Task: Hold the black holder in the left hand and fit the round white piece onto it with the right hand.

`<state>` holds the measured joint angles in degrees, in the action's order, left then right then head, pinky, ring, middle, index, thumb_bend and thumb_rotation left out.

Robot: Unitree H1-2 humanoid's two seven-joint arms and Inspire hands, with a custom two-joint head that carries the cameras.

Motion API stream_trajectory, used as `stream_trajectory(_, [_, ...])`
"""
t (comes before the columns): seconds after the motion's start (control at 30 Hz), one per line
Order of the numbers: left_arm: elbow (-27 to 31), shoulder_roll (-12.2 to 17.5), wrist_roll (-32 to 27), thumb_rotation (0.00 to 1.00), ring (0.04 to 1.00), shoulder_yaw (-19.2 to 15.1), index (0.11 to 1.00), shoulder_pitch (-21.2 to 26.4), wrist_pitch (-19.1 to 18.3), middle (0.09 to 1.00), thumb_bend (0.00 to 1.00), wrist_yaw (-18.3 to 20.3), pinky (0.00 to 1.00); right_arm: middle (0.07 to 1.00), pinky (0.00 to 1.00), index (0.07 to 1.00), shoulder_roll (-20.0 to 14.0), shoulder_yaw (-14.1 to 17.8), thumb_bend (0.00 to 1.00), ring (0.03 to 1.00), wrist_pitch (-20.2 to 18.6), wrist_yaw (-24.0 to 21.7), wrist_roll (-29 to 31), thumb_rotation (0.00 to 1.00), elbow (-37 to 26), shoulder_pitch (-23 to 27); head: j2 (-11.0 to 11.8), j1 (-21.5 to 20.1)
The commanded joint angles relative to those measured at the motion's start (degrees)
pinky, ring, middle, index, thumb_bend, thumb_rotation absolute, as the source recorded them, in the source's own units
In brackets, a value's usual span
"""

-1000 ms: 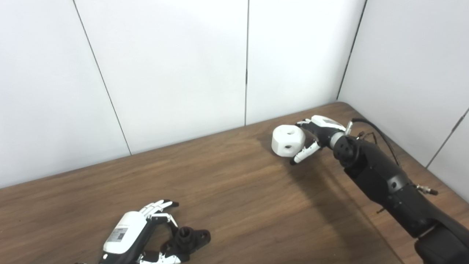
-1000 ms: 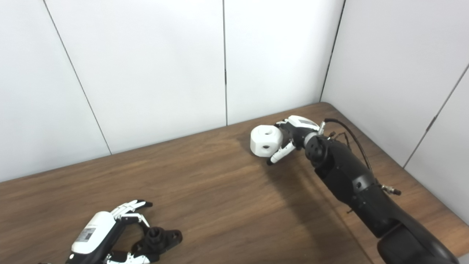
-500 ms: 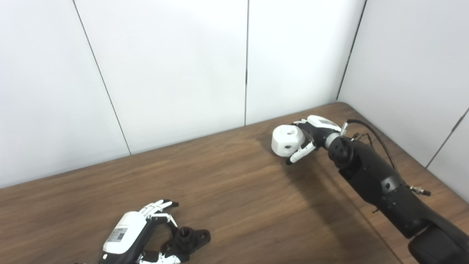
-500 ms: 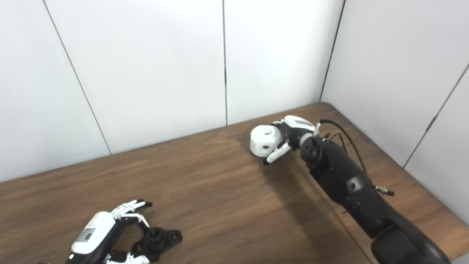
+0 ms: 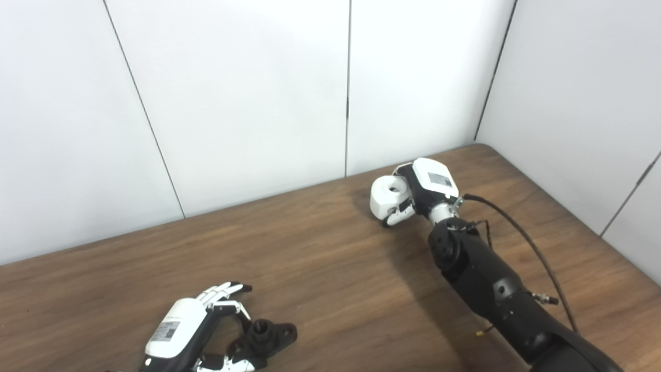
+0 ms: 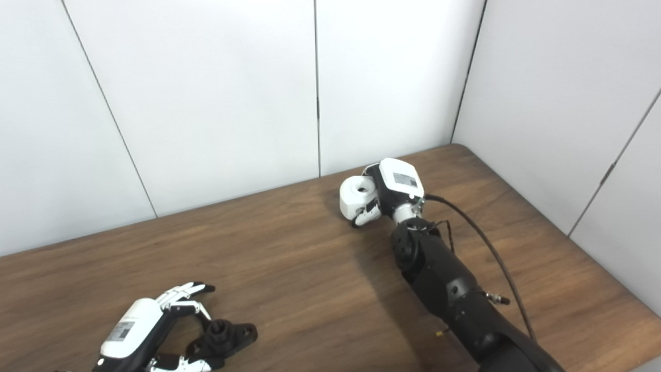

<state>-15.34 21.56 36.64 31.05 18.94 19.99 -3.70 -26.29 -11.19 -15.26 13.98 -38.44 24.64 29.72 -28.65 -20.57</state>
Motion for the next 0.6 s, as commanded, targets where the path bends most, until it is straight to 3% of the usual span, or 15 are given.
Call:
stream_trajectory(0.0, [-4.14,2.03,4.38,0.05,0.899,3.55,0.485,-4.84,-2.76,0.864,0.52,6.95,0.88,0.672,0.63,0.484,0.38,-0.51,0.52,0.673,1.22,0.61,-0.57,0.13,0.78,0.88,-0.02,-0.02])
stream_trajectory(0.3, [-4.09,1.76,4.02,0.05,0.900,3.37,0.485,-4.72,-3.12,0.864,0.52,7.05,0.89,0.658,0.59,0.483,-0.17,-1.37,0.52,0.659,2.36,1.14,-1.17,0.13,-0.12,0.64,-0.24,0.86])
stream_trajectory(0.57, [-3.87,1.59,4.35,0.05,0.908,3.67,0.486,-4.63,-3.96,0.873,0.52,7.79,0.91,0.670,0.62,0.483,-0.62,-1.48,0.52,0.684,1.13,-5.47,-0.51,0.13,-8.31,1.30,-1.06,2.44])
